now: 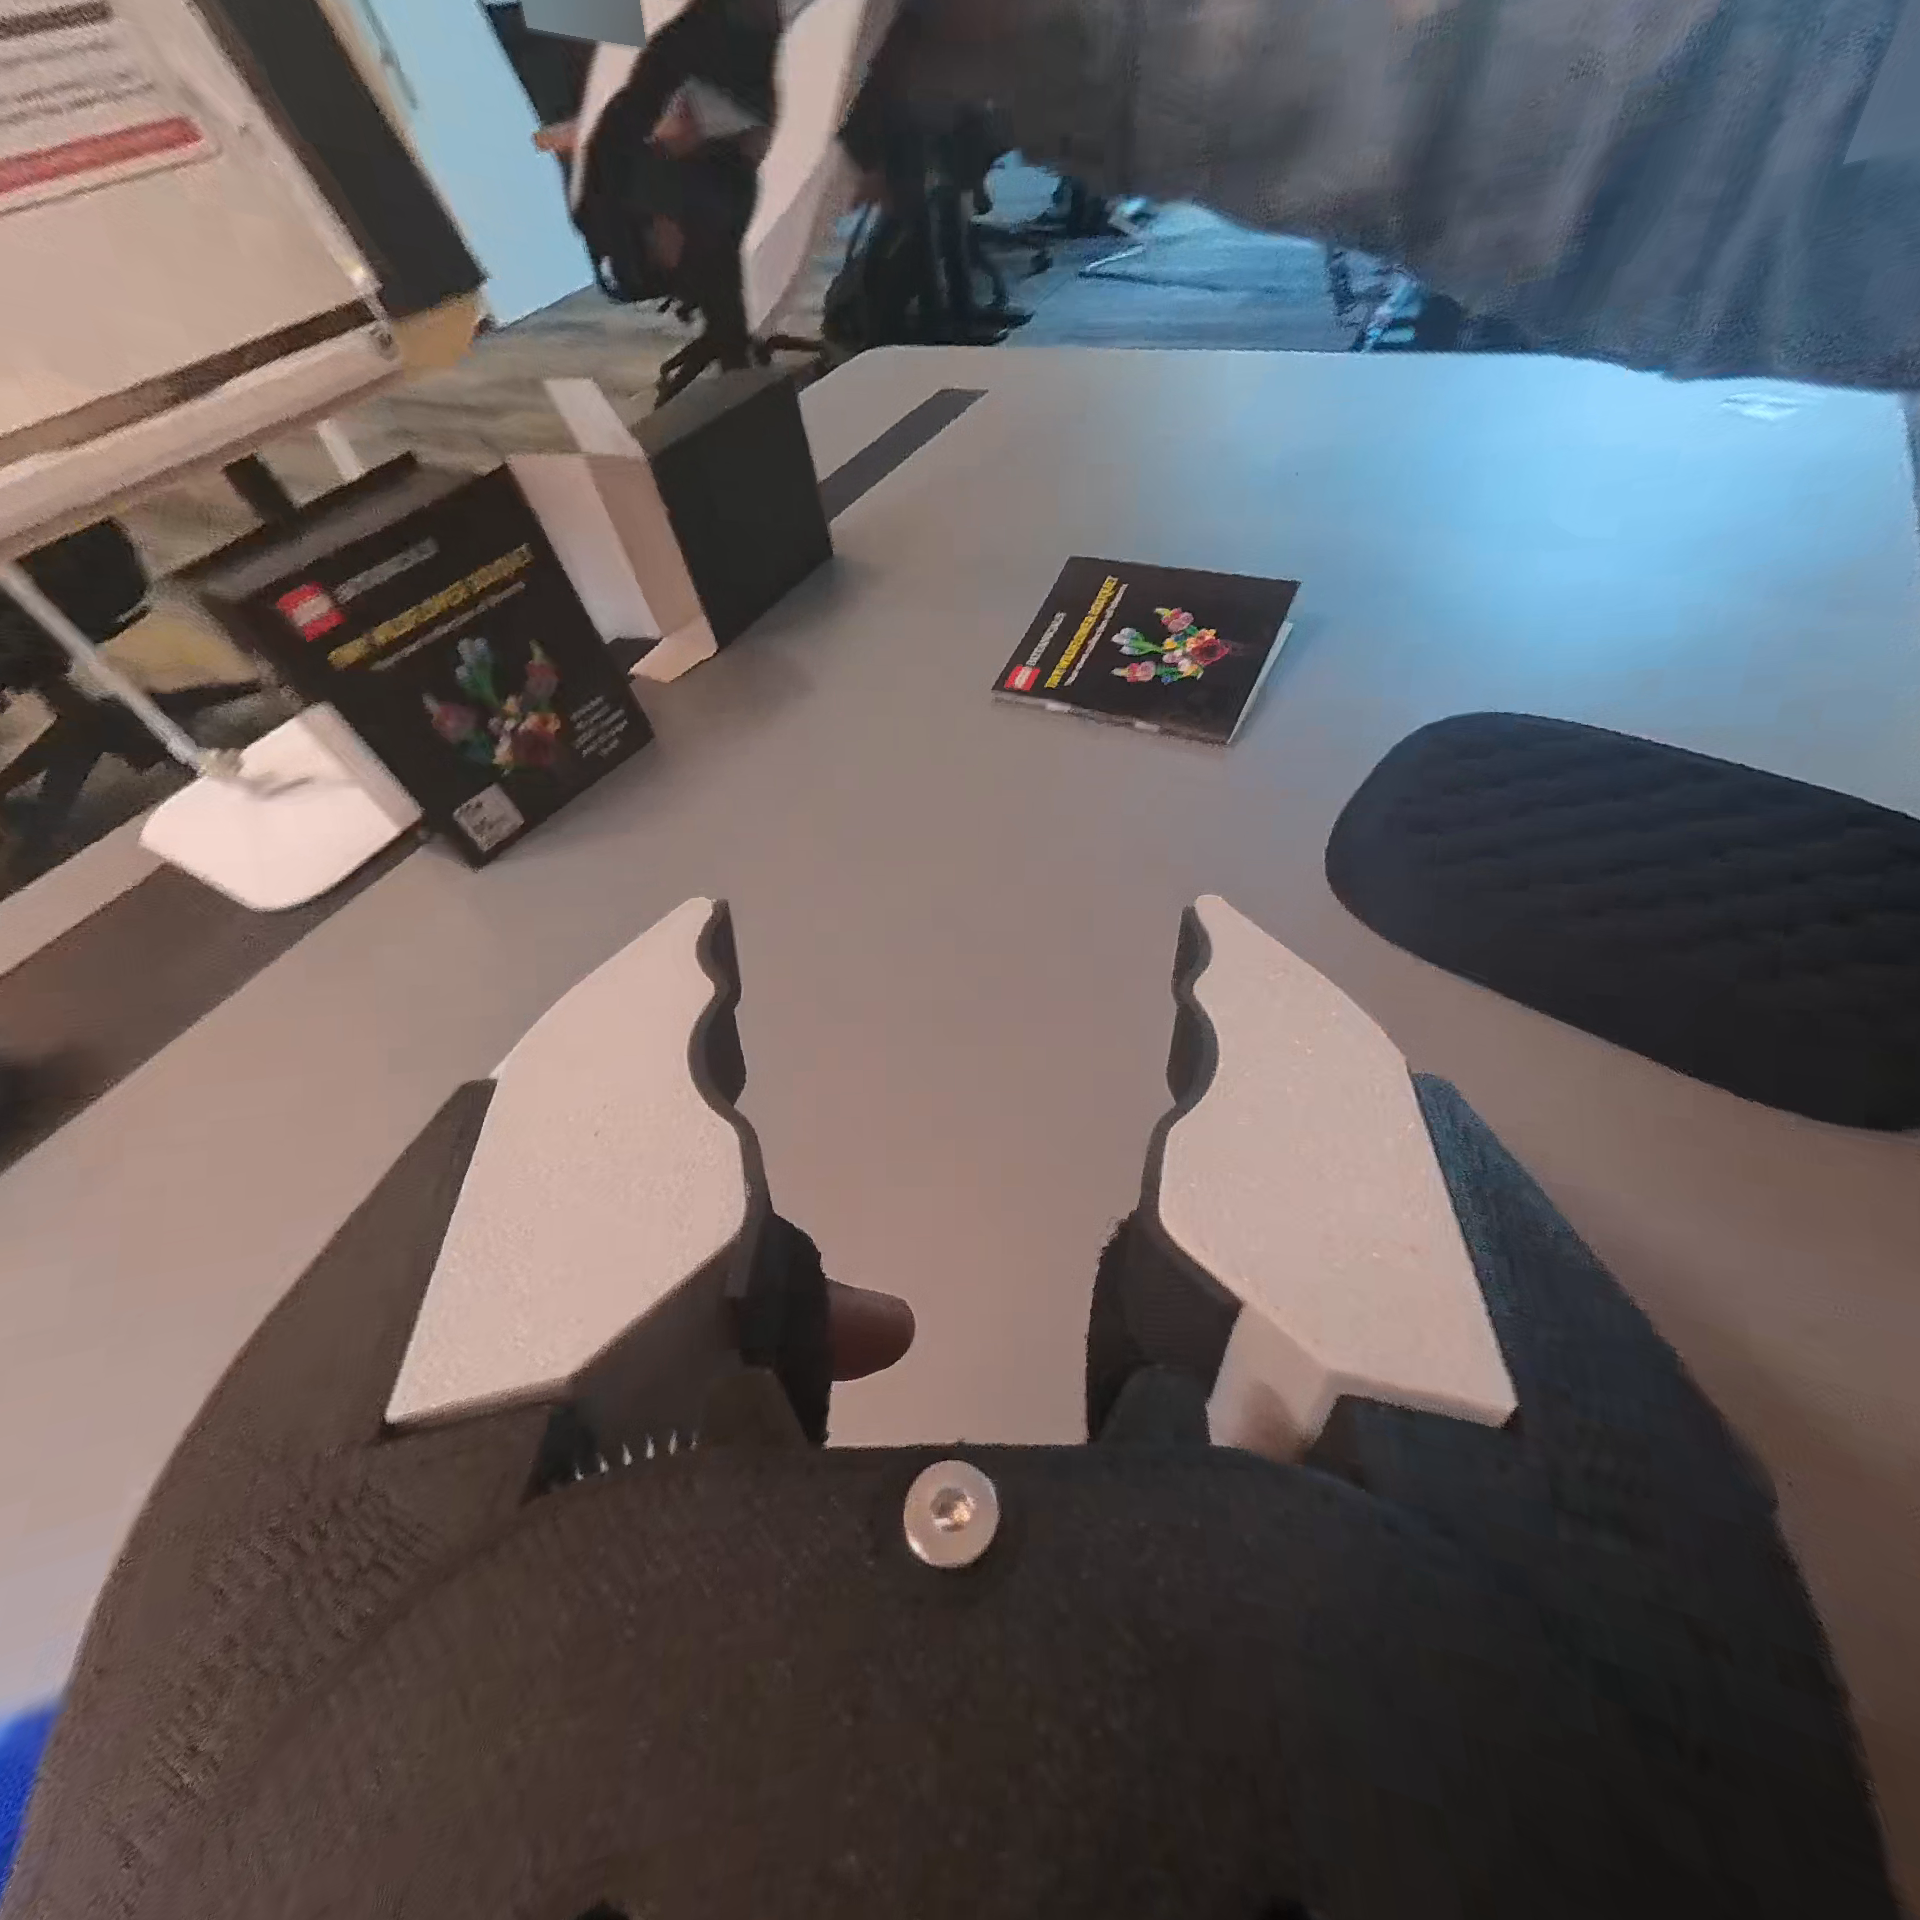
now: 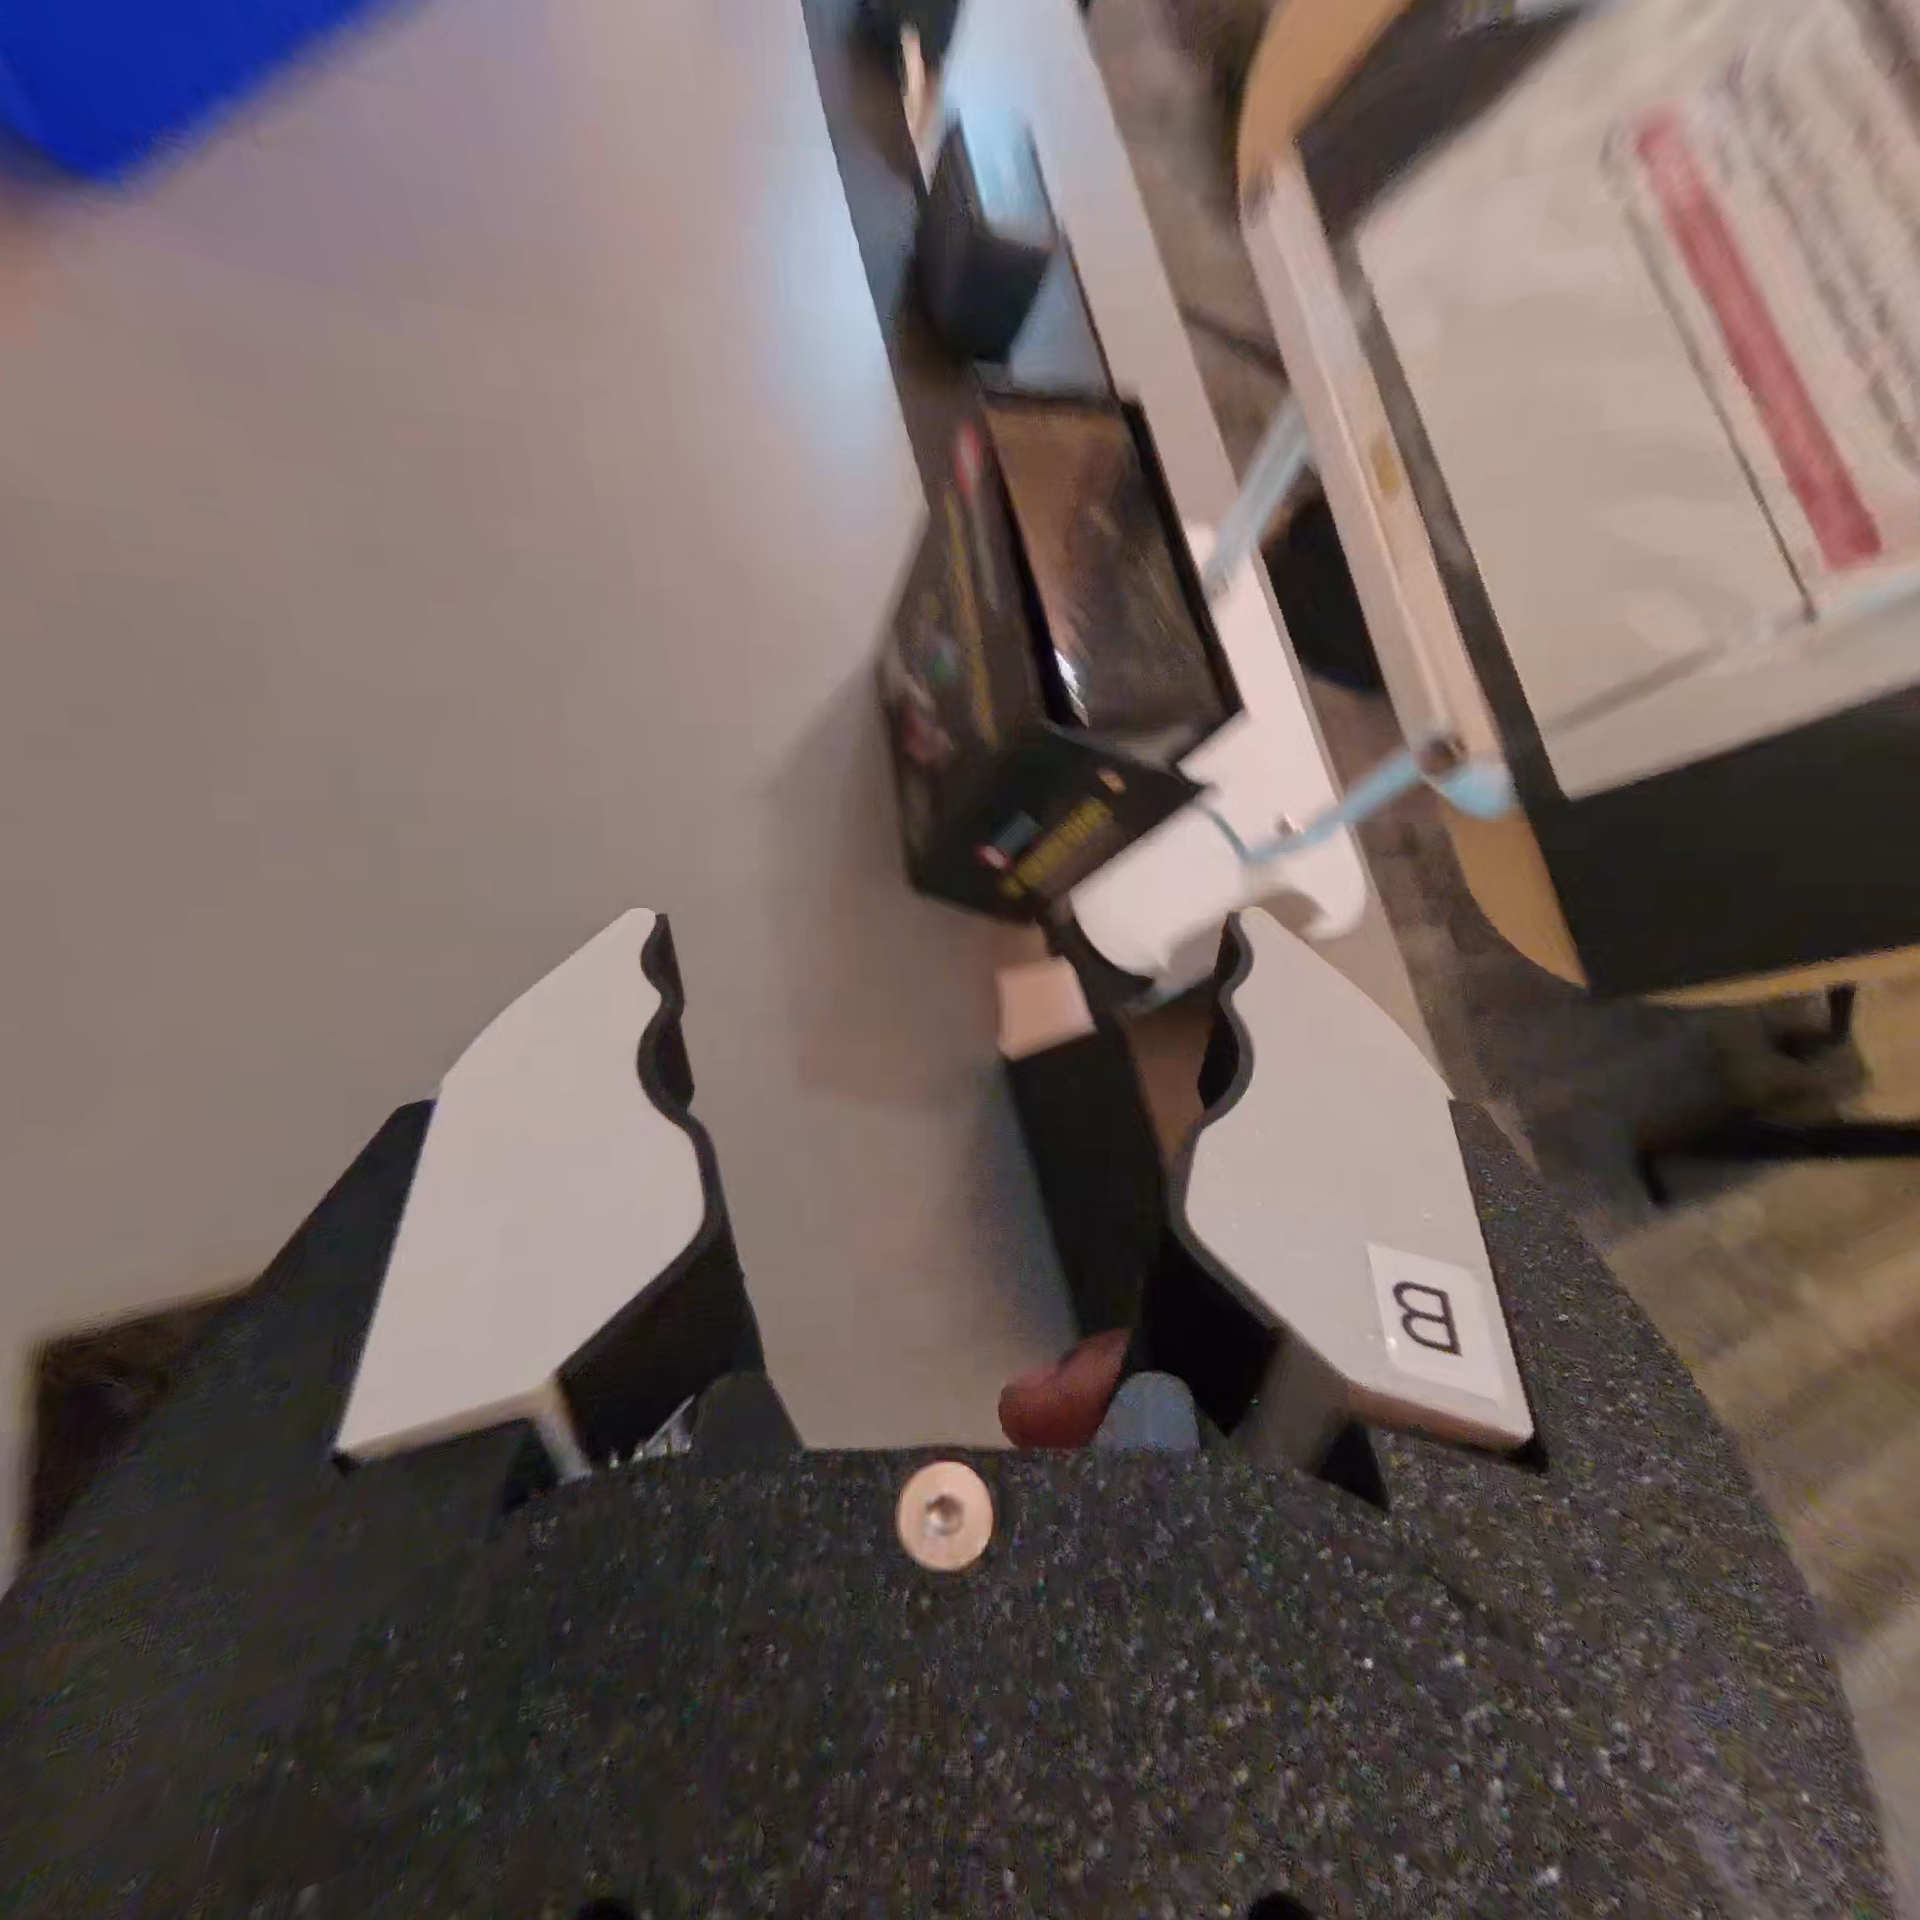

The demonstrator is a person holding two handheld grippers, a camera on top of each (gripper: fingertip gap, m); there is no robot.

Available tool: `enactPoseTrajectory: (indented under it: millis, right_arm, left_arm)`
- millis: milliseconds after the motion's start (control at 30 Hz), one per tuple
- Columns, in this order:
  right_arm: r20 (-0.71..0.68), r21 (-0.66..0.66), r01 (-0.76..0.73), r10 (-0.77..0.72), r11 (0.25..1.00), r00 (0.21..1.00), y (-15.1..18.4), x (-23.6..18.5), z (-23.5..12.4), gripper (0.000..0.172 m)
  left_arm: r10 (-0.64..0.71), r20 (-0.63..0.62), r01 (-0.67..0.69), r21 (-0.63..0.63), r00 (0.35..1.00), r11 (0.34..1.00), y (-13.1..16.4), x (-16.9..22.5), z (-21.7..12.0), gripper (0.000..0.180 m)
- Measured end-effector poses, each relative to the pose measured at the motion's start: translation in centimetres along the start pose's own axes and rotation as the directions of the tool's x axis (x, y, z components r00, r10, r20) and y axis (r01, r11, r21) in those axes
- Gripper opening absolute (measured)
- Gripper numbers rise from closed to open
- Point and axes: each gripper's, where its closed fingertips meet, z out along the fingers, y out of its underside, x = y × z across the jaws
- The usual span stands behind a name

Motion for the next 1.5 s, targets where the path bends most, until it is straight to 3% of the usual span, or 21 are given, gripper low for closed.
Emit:
enactPoseTrajectory:
  millis: [200,333,433,567,700,767,833,933,1100,1333,1500]
  right_arm:
    - [0.091,0.232,-0.104,0.085,0.967,0.992,-5.0,-11.0,-0.4,0.098]
    - [0.139,0.263,-0.115,0.080,0.958,0.987,-6.5,-17.1,1.2,0.095]
    - [0.180,0.269,-0.157,0.111,0.950,0.977,-7.1,-20.8,2.5,0.095]
    - [0.226,0.266,-0.241,0.182,0.934,0.957,-7.1,-24.1,3.6,0.094]
    - [0.188,0.312,-0.332,0.285,0.890,0.940,-7.1,-25.0,3.5,0.097]
    - [0.118,0.326,-0.353,0.333,0.877,0.936,-6.6,-24.6,3.2,0.107]
    - [0.031,0.357,-0.375,0.391,0.855,0.920,-6.3,-23.7,2.5,0.118]
    - [-0.095,0.434,-0.441,0.527,0.786,0.845,-5.9,-21.9,1.0,0.135]
    - [-0.229,0.547,-0.501,0.695,0.671,0.682,-4.6,-20.3,-0.5,0.147]
    - [-0.459,0.579,-0.390,0.681,0.716,0.571,-4.1,-20.4,-2.4,0.147]
    - [-0.548,0.615,-0.341,0.696,0.711,0.464,-3.9,-20.6,-4.6,0.142]
  left_arm:
    - [-0.067,0.149,0.082,-0.098,0.987,0.992,2.4,-2.6,-6.0,0.081]
    - [-0.001,0.297,0.080,-0.254,0.955,0.964,6.4,-5.5,-9.6,0.078]
    - [-0.024,0.343,0.158,-0.367,0.939,0.917,9.6,-6.4,-11.3,0.072]
    - [-0.079,0.333,0.199,-0.342,0.939,0.918,10.5,-6.6,-11.6,0.070]
    - [-0.155,0.305,0.219,-0.187,0.940,0.958,8.5,-6.6,-10.2,0.072]
    - [-0.225,0.317,0.253,-0.050,0.921,0.966,6.7,-7.2,-9.6,0.092]
    - [-0.328,0.380,0.316,0.096,0.865,0.944,5.2,-8.5,-9.4,0.131]
    - [-0.394,0.437,0.335,0.209,0.809,0.919,3.6,-9.5,-8.7,0.145]
    - [-0.411,0.452,0.350,0.217,0.792,0.911,2.3,-9.1,-5.8,0.146]
    - [-0.401,0.609,0.339,0.222,0.685,0.914,1.9,-9.1,-4.6,0.145]
    - [-0.312,0.704,0.239,0.204,0.638,0.949,-0.2,-8.7,-5.0,0.145]
